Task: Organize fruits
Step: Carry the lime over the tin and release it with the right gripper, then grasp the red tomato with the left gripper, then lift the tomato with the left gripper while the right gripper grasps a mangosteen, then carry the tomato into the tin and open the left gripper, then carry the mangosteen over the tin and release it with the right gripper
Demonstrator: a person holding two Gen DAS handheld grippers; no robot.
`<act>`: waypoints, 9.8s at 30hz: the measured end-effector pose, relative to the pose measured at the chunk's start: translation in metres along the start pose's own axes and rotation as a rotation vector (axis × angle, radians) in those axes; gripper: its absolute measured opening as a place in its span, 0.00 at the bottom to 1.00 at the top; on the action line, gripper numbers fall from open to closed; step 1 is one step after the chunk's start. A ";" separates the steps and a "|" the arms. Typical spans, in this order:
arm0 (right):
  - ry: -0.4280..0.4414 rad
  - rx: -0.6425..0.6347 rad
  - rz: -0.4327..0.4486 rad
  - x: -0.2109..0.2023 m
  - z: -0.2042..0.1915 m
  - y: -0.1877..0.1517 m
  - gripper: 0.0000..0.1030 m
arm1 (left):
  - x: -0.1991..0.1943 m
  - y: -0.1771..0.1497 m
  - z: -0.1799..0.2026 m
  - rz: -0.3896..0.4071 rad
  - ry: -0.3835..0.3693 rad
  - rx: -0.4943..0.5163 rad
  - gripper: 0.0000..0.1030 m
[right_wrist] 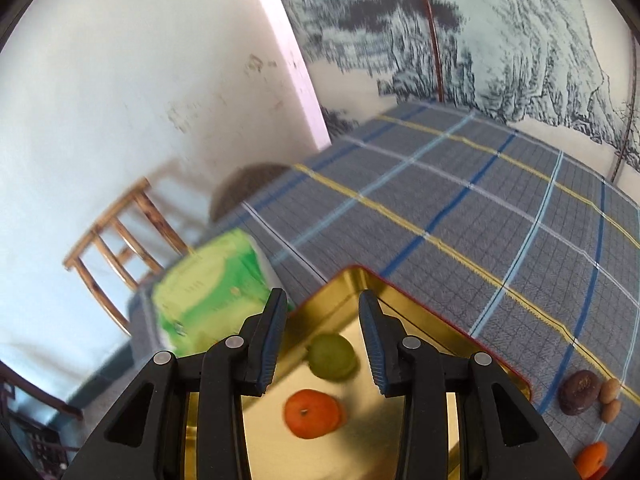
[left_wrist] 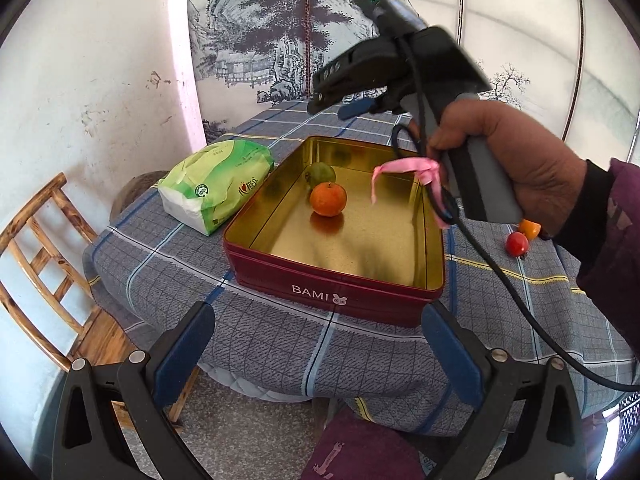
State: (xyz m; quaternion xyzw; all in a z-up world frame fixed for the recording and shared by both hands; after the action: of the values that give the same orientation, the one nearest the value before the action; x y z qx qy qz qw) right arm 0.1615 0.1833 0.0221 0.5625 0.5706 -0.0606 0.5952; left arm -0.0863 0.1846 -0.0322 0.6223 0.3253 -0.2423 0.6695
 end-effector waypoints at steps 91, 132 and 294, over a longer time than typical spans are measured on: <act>-0.378 0.046 -0.007 -0.171 0.254 -0.229 0.37 | 0.132 0.053 0.216 -0.132 -0.374 0.313 0.27; -0.551 0.378 0.025 -0.210 0.314 -0.264 0.37 | 0.088 0.066 0.198 -0.018 -0.367 0.282 0.27; -0.226 -0.061 -0.145 0.023 0.044 -0.062 0.38 | 0.022 0.048 -0.021 0.093 0.109 0.063 0.99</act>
State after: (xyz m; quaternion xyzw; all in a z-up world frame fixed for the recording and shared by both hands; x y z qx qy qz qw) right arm 0.1519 0.1418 -0.0450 0.4913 0.5407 -0.1489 0.6665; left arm -0.0401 0.2127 -0.0163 0.6696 0.3244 -0.1868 0.6415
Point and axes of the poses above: each gripper's, at about its wrist camera, not at the fingertips, and x roughly the way its jaws point, z to its right, y to its top, the point moved 6 cm from there along x, roughly the way its jaws point, and after that the axes turned 5 degrees about -z, right-handed, at the moved point
